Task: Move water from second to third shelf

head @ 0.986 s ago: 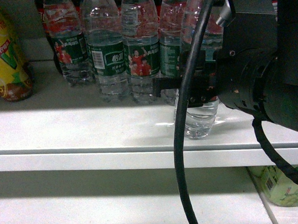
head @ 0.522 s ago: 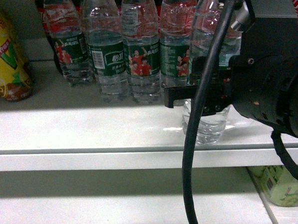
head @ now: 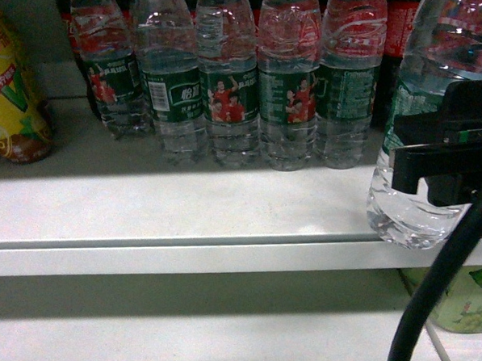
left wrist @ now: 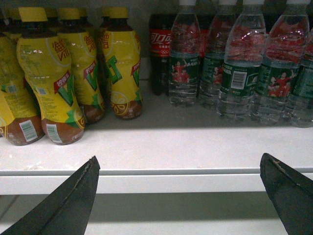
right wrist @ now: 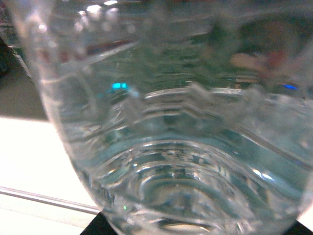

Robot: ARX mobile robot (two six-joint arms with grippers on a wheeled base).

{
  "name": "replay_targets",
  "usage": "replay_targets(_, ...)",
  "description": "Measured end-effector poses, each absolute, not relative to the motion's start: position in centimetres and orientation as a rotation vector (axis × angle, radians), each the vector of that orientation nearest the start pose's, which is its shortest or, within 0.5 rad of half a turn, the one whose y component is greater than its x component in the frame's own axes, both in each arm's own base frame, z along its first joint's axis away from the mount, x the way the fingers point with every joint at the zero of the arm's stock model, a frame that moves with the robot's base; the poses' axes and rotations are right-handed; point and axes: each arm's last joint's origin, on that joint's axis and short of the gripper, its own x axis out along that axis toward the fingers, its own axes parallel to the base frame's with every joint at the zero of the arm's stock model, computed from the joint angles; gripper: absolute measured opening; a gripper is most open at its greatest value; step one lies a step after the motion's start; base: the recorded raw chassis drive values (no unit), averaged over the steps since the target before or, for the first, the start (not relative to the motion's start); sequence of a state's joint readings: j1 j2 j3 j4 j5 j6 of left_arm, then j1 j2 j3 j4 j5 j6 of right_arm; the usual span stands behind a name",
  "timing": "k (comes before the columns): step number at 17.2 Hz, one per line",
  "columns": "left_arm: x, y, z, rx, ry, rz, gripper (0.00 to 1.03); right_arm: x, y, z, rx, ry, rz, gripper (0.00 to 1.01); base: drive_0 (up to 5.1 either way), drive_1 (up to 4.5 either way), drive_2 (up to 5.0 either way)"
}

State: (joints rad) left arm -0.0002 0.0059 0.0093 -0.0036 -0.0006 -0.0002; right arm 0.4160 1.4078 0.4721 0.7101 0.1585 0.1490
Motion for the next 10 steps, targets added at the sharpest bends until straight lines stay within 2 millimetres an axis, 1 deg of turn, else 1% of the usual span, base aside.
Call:
replay_targets(6,9.7,0.0,16.6,0.000,0.000,0.000,0.98,23.1,7.9,16.7,0.026,0.246,0.205,0.40,0.0,0.00,0.0)
replay_targets(7,9.7,0.0,16.6,0.000,0.000,0.000,0.98,22.7,7.4,16.8,0.021,0.241,0.199,0.40,0.0,0.00,0.0)
replay_targets(10,9.7,0.0,16.6,0.000,0.000,0.000,0.98,21.6,6.3,17.7,0.029,0.207,0.190,0.40,0.0,0.00,0.0)
